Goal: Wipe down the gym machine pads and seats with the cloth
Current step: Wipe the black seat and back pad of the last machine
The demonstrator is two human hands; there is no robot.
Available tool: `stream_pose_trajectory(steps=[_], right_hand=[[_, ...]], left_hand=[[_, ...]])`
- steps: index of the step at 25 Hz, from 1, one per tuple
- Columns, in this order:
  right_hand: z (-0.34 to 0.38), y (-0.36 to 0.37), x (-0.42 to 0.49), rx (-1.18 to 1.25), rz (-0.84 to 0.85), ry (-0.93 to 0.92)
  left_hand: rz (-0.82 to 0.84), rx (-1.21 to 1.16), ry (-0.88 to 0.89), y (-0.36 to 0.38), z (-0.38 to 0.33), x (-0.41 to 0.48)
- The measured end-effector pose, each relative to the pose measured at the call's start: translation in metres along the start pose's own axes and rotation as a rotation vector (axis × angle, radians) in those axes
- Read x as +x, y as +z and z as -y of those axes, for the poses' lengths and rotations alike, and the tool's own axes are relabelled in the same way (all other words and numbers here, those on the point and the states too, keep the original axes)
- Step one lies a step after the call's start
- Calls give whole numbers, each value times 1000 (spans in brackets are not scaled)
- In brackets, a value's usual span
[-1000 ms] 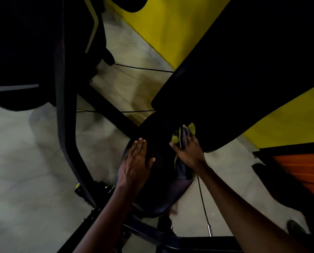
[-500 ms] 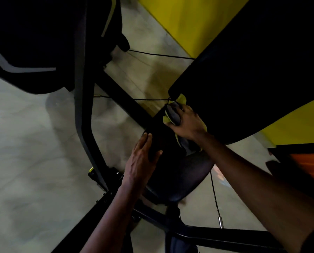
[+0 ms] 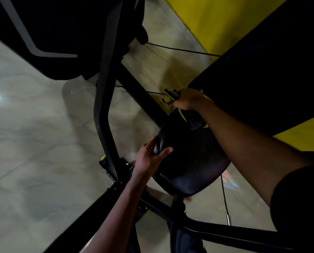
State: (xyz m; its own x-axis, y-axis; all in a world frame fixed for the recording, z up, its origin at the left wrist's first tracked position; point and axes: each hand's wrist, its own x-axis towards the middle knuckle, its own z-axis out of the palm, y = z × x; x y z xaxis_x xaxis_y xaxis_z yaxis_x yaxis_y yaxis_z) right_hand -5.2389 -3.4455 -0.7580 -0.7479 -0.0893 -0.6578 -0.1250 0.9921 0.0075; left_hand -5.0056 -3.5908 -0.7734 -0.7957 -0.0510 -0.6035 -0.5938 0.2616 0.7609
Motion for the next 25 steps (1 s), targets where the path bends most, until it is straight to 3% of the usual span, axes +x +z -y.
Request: stream_pose_trajectory(steps=[4,8,10,13,16,18,20,23,25], right_hand=[[29,20,-22,-149,-90,-137],[33,39,-44,-204,-183,-320],[19,30,-34,-174,-133,-277],[-1,15,-23,28,-138,-51],[-2,25,-29,221,-286,44],[6,40,-38,298,-437,161],[14,59,-57,278,-554,254],[9,88,-91,229,-656,96],[-5,86,-96,200,-599,-79]], left_hand=[[129,-424,-117,-9,12,-9],[176,-589,-163,-15,19,-24],[155,-549,-172,-16,22,-23],[142,-475,-120,-18,20,-18],[165,-346,-66,-28,5,-7],[197,-61,34,-29,-5,-1],[167,70,84,-28,-15,-6],[71,79,81,-23,-24,-13],[92,199,92,-23,-26,-9]])
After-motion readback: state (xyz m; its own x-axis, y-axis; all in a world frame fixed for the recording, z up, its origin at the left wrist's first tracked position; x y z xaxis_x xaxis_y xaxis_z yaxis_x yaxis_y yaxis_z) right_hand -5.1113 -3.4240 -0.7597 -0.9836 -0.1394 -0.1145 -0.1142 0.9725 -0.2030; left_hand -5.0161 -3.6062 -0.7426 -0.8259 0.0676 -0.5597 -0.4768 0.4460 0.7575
